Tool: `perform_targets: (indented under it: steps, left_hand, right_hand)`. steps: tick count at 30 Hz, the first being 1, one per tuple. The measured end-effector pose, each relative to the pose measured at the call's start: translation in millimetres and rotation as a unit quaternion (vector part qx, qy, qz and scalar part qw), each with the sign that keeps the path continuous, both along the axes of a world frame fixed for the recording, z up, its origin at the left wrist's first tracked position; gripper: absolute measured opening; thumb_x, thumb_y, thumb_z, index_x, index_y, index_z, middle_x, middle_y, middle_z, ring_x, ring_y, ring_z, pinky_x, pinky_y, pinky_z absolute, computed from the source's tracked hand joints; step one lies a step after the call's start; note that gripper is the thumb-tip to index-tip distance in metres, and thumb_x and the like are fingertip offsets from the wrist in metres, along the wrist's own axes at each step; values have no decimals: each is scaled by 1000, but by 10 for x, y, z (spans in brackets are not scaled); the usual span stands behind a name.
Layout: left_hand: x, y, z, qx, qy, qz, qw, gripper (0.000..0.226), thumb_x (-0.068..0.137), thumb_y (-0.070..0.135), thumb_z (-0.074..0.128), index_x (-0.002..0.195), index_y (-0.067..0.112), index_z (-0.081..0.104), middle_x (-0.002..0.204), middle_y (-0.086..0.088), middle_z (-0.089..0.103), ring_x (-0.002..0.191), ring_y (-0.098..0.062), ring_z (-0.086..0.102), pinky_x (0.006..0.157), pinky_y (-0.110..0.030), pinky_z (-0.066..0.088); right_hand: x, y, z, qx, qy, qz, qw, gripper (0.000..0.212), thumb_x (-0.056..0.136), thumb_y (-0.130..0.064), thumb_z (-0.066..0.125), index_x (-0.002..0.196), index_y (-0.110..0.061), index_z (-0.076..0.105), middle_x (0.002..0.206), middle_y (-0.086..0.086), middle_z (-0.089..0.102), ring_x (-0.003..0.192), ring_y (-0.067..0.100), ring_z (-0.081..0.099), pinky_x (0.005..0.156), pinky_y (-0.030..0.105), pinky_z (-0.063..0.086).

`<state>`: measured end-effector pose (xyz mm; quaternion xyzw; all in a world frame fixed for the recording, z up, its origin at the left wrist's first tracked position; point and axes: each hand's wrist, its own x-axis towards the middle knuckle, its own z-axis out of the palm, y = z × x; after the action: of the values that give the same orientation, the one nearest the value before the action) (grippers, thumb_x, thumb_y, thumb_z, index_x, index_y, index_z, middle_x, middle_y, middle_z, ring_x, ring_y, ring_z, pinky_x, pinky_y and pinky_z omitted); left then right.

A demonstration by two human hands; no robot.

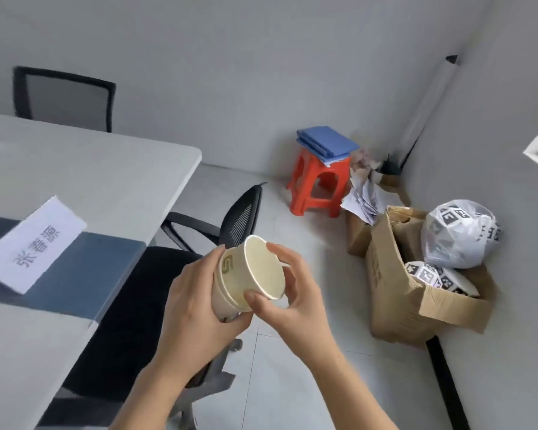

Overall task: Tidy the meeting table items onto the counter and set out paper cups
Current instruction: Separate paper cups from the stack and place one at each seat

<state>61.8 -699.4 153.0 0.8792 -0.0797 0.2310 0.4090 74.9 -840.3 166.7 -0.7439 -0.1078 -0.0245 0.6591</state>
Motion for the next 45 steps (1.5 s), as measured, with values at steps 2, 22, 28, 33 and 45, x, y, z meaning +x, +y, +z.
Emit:
perform_targets:
  steps: [2, 22, 28, 33, 45]
  left_hand:
    - [98, 158, 16, -8, 11, 53, 999, 76, 55, 54, 60, 121, 24, 37, 111, 14, 47, 102, 6, 42, 86, -39, 48]
    - [1307, 845, -655, -152, 215, 531, 806, 61, 58, 42, 77, 108, 27, 45, 102, 7, 58, 97, -19, 58, 82, -40, 53]
    - [1177, 791, -639, -204, 203, 625, 726, 65, 62, 36, 78, 115, 28, 41, 106, 9, 55, 99, -19, 55, 85, -37, 49]
    - [1018, 650, -568, -254, 154, 676, 675, 55, 67, 18, 78, 96, 38, 35, 87, 18, 49, 82, -17, 52, 73, -33, 44]
    - [886, 635, -489, -268, 137, 676, 673, 62, 66, 15, 79, 106, 30, 34, 89, 11, 52, 91, -23, 53, 75, -31, 41]
  right_hand:
    - [271, 175, -13, 0, 5, 53, 999, 59, 57, -38, 71, 113, -33, 52, 118, 4, 56, 108, 17, 56, 88, 24, 48]
    - [3203, 1651, -373, -225, 26, 337, 914, 59, 76, -18, 69, 128, -18, 41, 118, 5, 37, 94, 18, 43, 81, 23, 38]
    - [3571, 2186, -788, -323, -22, 398, 858, 60, 77, -16, 65, 131, -18, 38, 127, 15, 35, 107, 35, 50, 89, 38, 48]
    - [3637, 2525, -1074, -333, -100, 411, 843, 62, 75, -13, 67, 130, -13, 39, 126, 16, 38, 107, 34, 49, 89, 39, 49]
    - [3571, 2610, -1161, -443, -149, 406, 785, 80, 78, -30, 67, 140, -21, 19, 148, 18, 9, 133, 36, 23, 102, 45, 38]
